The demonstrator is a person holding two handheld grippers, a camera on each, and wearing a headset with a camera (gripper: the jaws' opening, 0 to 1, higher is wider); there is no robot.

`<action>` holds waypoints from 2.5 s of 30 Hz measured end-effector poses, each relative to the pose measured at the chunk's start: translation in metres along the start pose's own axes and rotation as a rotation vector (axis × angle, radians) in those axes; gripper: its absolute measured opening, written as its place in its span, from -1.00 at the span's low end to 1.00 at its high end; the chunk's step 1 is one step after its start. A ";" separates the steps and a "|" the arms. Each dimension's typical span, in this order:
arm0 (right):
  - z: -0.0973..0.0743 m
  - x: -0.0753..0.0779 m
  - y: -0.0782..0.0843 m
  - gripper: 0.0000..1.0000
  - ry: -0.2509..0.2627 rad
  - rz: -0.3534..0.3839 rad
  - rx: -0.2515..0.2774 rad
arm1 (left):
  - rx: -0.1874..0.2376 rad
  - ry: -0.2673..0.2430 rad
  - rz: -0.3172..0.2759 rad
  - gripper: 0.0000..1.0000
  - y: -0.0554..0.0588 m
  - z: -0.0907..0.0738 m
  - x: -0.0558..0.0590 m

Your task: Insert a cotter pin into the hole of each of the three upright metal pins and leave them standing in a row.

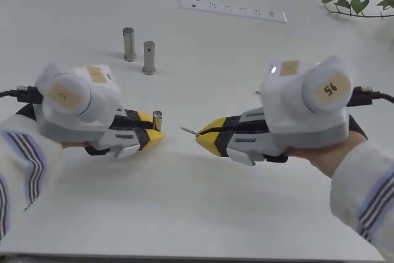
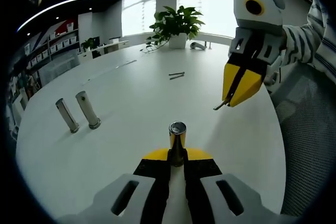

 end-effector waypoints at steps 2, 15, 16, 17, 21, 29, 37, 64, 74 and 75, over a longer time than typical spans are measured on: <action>0.003 0.002 0.000 -0.95 0.004 0.002 0.001 | -0.005 -0.004 0.004 -0.85 0.000 0.000 0.002; 0.017 0.005 -0.006 -0.95 0.004 0.011 0.019 | -0.037 -0.056 -0.030 -0.85 -0.001 -0.001 0.007; 0.018 0.005 -0.006 -0.95 0.006 0.009 0.021 | -0.039 -0.059 -0.033 -0.85 -0.001 -0.001 0.007; 0.019 0.005 -0.006 -0.95 0.007 0.008 0.018 | -0.041 -0.064 -0.034 -0.85 -0.001 -0.001 0.008; 0.021 0.004 -0.007 -0.95 -0.002 -0.003 0.021 | -0.049 -0.078 -0.042 -0.86 -0.002 -0.002 0.009; 0.024 0.004 -0.010 -0.95 0.018 -0.005 0.037 | -0.067 -0.095 -0.047 -0.86 -0.003 -0.001 0.009; 0.028 0.005 -0.011 -0.95 0.034 -0.028 0.036 | -0.080 -0.115 -0.061 -0.86 -0.004 -0.001 0.011; 0.040 0.005 -0.018 -0.94 0.069 -0.064 0.055 | -0.096 -0.138 -0.068 -0.86 -0.005 -0.003 0.017; 0.041 0.004 -0.019 -0.93 0.076 -0.095 0.034 | -0.100 -0.135 -0.066 -0.86 -0.005 -0.002 0.017; 0.041 0.004 -0.019 -0.92 0.074 -0.112 0.029 | -0.100 -0.135 -0.067 -0.86 -0.005 -0.001 0.016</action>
Point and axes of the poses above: the centre of the closed fingertips' face, and the gripper's own axes: z roughly forward along the fingers, x roughly to its right, y roughly out of its underside, the point moved 8 cm from there along -z, roughly backward along the fingers, and after that the axes turned 13 degrees about -y, right-handed, at the moved point
